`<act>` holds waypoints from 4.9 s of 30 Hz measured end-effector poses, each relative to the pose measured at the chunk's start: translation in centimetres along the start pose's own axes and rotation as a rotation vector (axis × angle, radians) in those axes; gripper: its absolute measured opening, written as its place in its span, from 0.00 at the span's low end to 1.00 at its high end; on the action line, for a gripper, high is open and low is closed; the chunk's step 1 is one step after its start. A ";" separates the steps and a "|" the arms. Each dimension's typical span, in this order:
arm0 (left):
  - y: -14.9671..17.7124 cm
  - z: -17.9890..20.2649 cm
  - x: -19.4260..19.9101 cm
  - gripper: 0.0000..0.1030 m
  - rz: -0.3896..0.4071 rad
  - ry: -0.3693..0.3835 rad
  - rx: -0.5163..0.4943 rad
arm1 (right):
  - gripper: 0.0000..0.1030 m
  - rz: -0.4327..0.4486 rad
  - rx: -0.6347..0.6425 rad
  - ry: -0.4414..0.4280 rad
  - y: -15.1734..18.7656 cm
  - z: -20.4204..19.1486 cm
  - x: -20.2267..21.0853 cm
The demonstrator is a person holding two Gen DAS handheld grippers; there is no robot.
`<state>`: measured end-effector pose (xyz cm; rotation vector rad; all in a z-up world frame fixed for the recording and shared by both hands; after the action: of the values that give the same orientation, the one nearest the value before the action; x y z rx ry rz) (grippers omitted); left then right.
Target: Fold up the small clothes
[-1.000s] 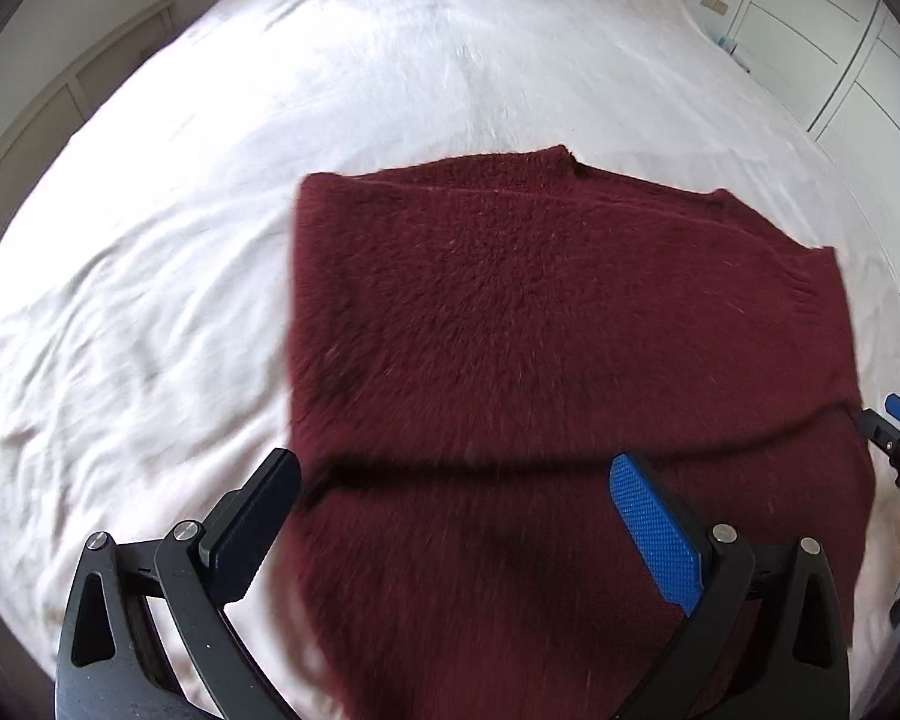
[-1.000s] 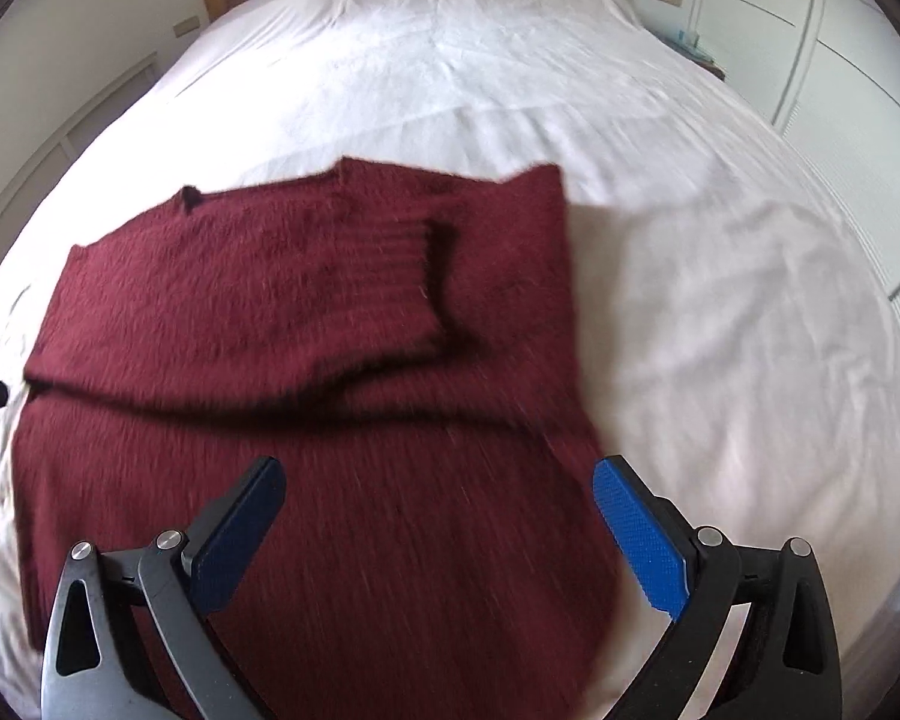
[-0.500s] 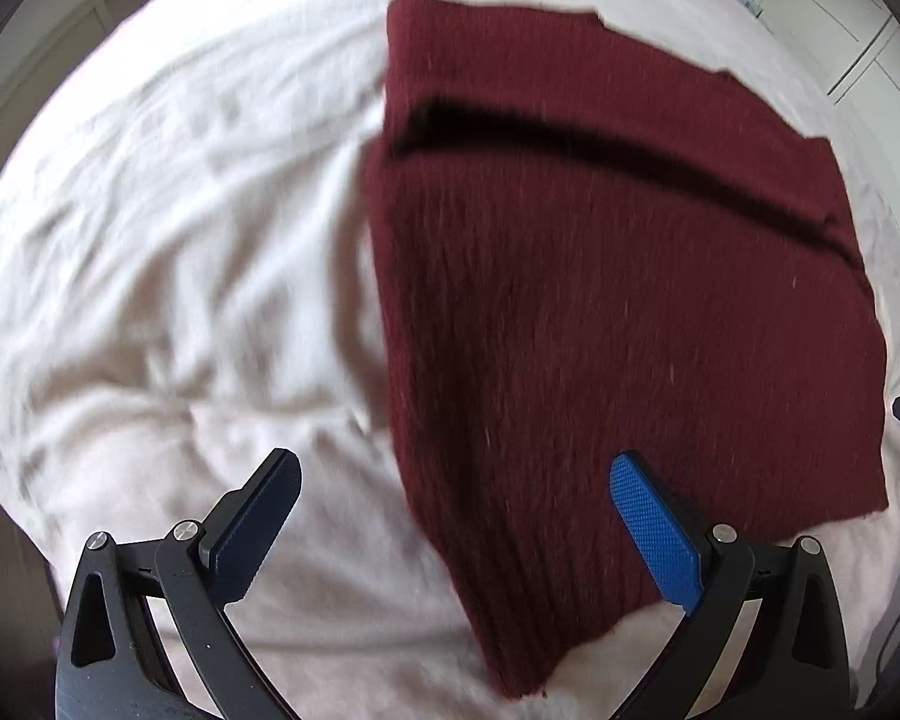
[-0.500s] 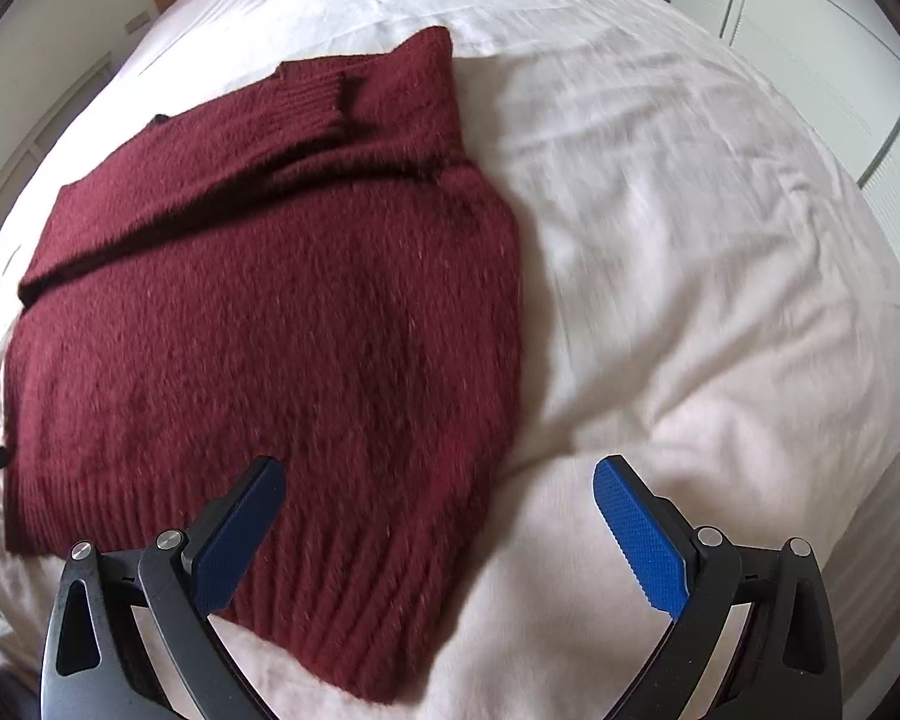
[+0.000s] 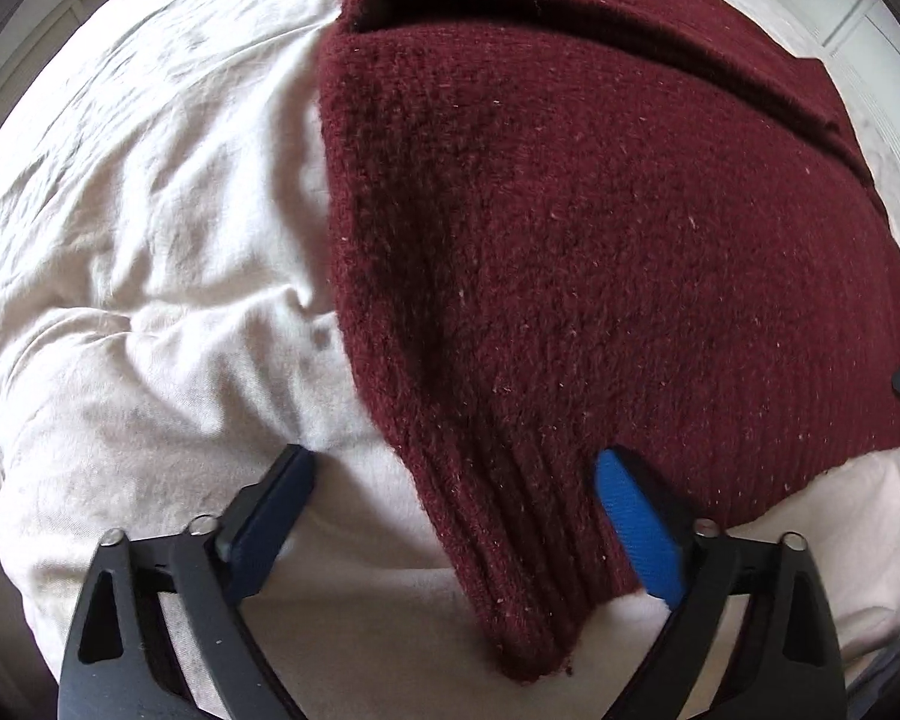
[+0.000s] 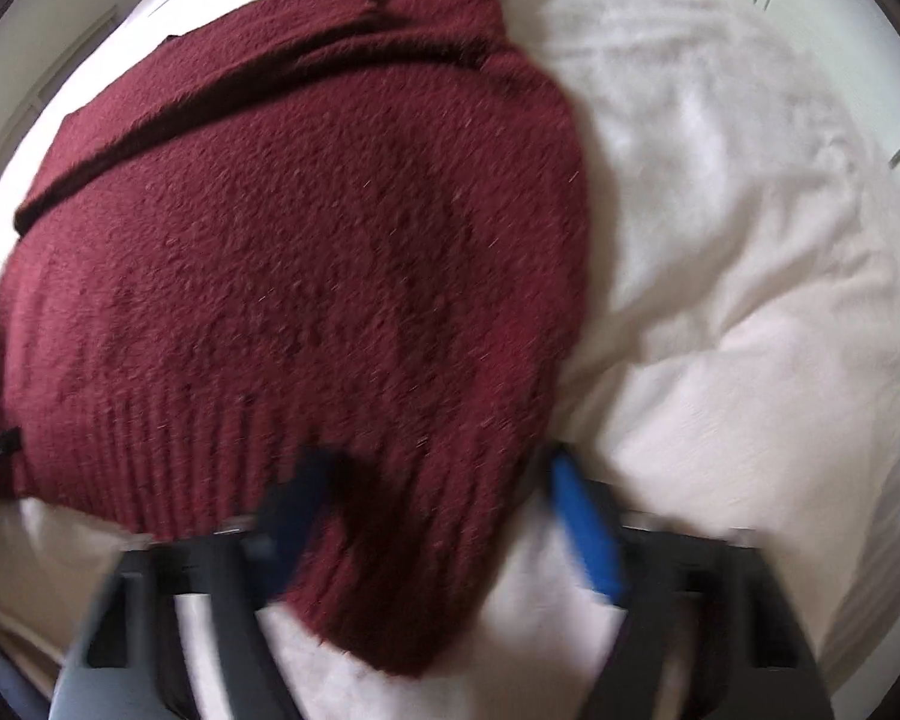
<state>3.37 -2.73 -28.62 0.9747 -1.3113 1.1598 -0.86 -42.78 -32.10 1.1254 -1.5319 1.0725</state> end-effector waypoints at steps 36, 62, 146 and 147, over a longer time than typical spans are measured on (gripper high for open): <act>-19.2 -1.6 15.2 0.09 0.363 0.152 0.030 | 0.12 0.395 -0.005 -0.139 -25.3 -3.3 13.1; -27.0 -3.4 4.2 0.36 0.180 -0.011 0.042 | 0.77 0.294 -0.047 -0.072 -28.9 -3.3 5.8; -22.8 -5.9 -3.5 0.44 0.015 0.265 0.163 | 1.00 0.193 -0.009 0.094 -16.7 -1.7 1.9; -22.7 -5.1 -3.2 0.29 0.021 0.262 0.146 | 1.00 0.195 -0.012 0.098 -16.8 -1.5 2.2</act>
<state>26.81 -2.24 -29.88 0.8803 -1.0421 1.3646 15.36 -45.02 -27.64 0.9149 -1.5920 1.2288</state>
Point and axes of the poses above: each gripper's, at about its wrist camera, not at the fingertips, and x roughly against the way its jaws point, z to its right, y to its underside, the point moved 5 cm from there along -x, roughly the way its jaws point, and after that the axes turned 5 degrees about -z, right-handed, at the moved point
